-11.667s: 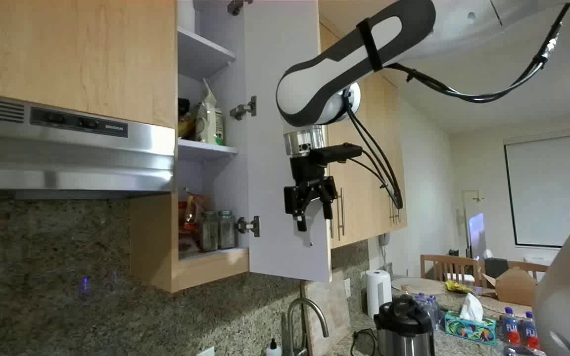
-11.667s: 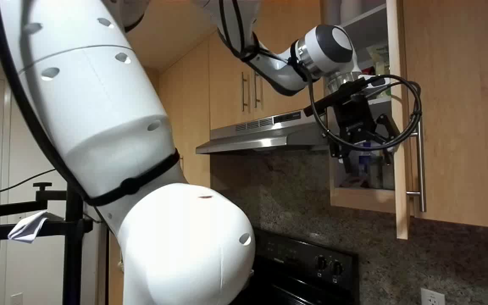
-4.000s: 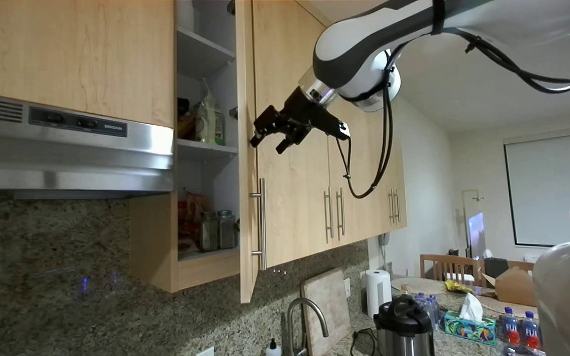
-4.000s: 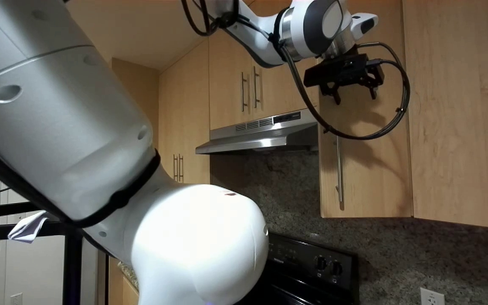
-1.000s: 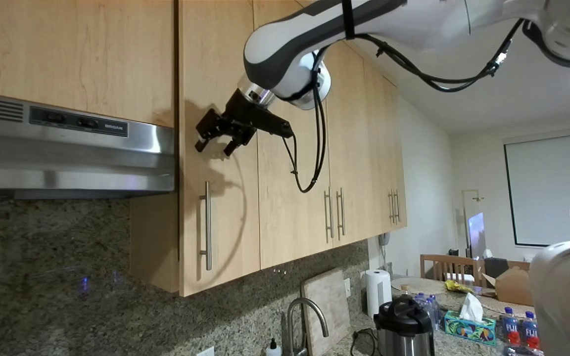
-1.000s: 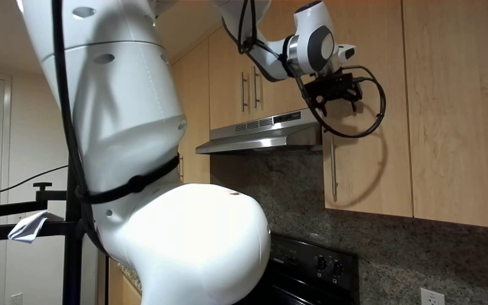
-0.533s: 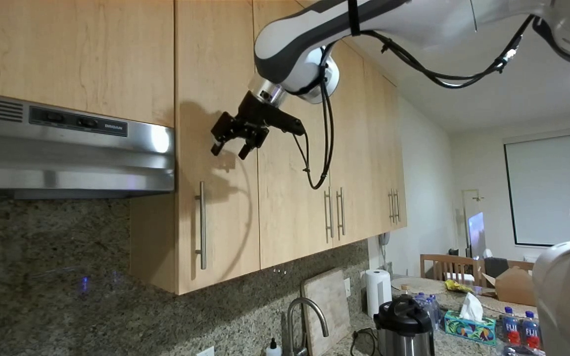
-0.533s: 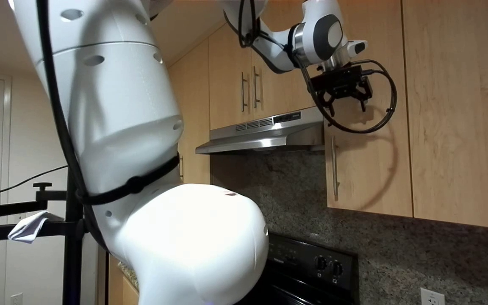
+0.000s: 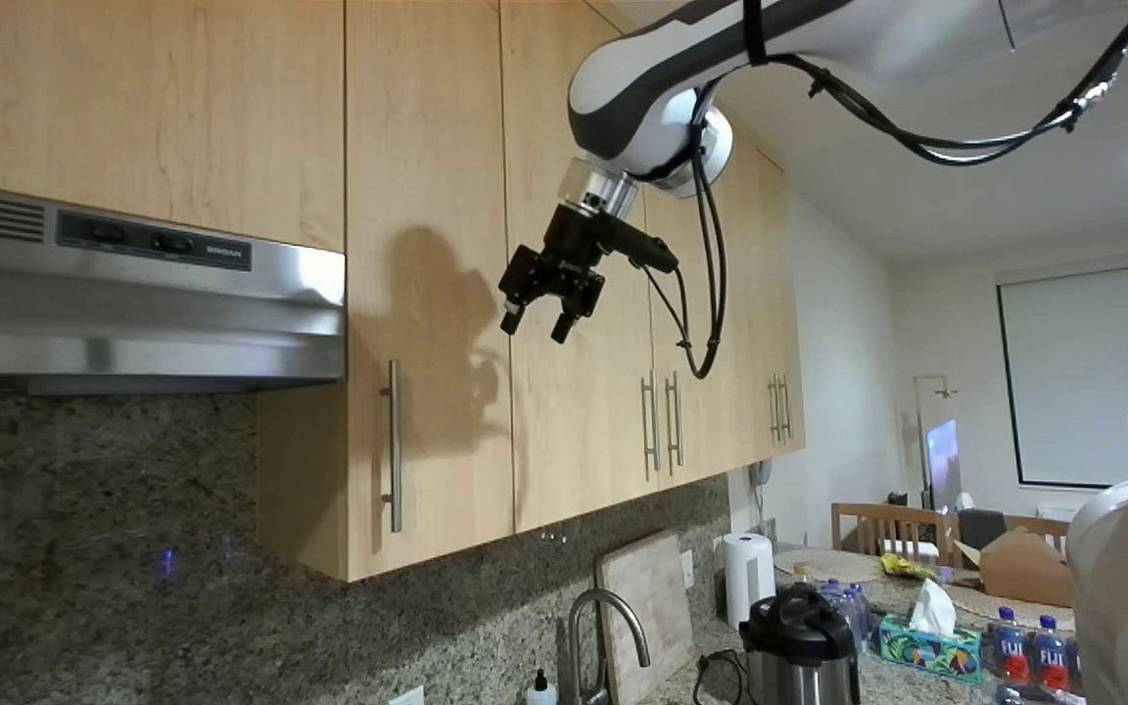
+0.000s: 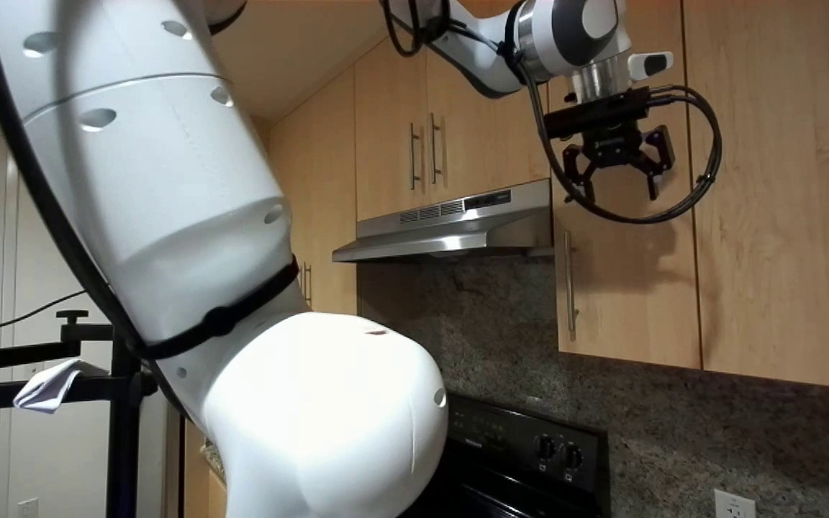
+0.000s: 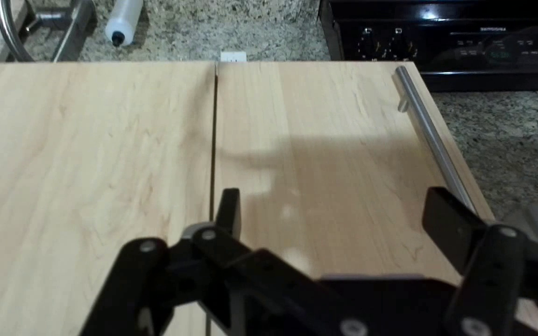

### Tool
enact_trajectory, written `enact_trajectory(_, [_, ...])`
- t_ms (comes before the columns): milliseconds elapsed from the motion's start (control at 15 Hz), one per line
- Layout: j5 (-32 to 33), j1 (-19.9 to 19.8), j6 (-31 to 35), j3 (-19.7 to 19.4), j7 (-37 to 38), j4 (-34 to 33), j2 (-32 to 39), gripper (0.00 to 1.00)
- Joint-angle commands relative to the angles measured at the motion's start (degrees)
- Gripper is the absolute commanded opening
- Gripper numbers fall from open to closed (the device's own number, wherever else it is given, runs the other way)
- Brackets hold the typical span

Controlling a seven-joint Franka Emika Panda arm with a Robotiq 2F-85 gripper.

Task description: Close the open upper cabinet door

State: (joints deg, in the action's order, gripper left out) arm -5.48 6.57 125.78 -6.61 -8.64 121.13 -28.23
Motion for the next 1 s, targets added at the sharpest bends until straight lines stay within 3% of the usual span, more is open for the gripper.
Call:
enact_trajectory(0, [-1.84,-3.02,-1.85,-0.35,0.61,6.56,-4.43,1.00])
enact_trajectory(533, [1.90,-8.16,-1.45,-0.03,0.69,21.05,-11.23,1.00])
enact_trajectory(933, [6.33,-8.71,-8.20,0.11,-1.40,27.23,-16.06,1.00])
